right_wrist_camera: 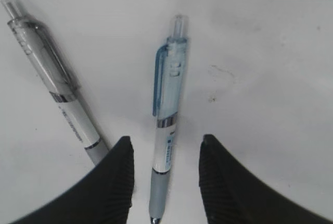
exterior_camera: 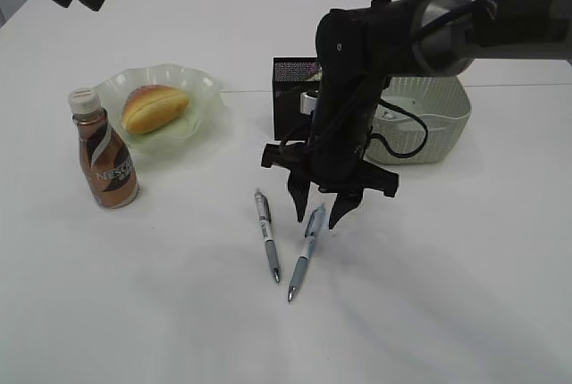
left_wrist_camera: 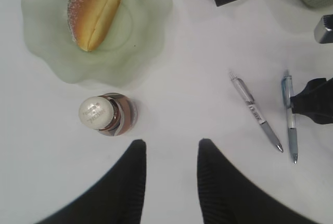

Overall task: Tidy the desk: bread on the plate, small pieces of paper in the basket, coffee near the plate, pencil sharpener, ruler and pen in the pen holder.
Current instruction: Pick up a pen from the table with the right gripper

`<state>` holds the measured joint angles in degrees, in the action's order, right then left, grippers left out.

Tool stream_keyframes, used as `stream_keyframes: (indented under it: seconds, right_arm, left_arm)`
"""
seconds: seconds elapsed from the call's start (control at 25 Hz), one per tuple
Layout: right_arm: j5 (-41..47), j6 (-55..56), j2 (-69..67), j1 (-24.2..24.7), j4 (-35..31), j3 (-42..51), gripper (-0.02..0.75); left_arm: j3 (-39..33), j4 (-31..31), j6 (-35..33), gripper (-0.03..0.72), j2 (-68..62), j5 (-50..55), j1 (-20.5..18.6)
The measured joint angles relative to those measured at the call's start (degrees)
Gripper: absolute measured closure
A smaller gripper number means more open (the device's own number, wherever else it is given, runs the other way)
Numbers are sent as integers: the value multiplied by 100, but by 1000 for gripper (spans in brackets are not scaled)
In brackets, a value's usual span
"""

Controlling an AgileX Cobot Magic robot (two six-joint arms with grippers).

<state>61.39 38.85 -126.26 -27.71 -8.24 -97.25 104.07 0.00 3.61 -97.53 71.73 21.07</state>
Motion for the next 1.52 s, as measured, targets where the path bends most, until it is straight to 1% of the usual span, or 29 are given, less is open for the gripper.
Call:
stream_keyframes:
  seconds: [0.16, 0.36, 0.76, 1.52]
  right_arm:
    - [68, 56, -62, 0, 85, 0, 397]
    - [227, 68, -220, -9, 39, -9, 397]
    - [145, 78, -340, -23, -225, -9, 397]
    - [216, 89, -506, -58, -225, -9, 397]
  left_arm:
    - [0, 0, 0, 446, 0, 0, 0]
    - [0, 0, 0, 446, 0, 0, 0]
    - [0, 0, 0, 446, 0, 0, 0]
    - [0, 0, 0, 447, 0, 0, 0]
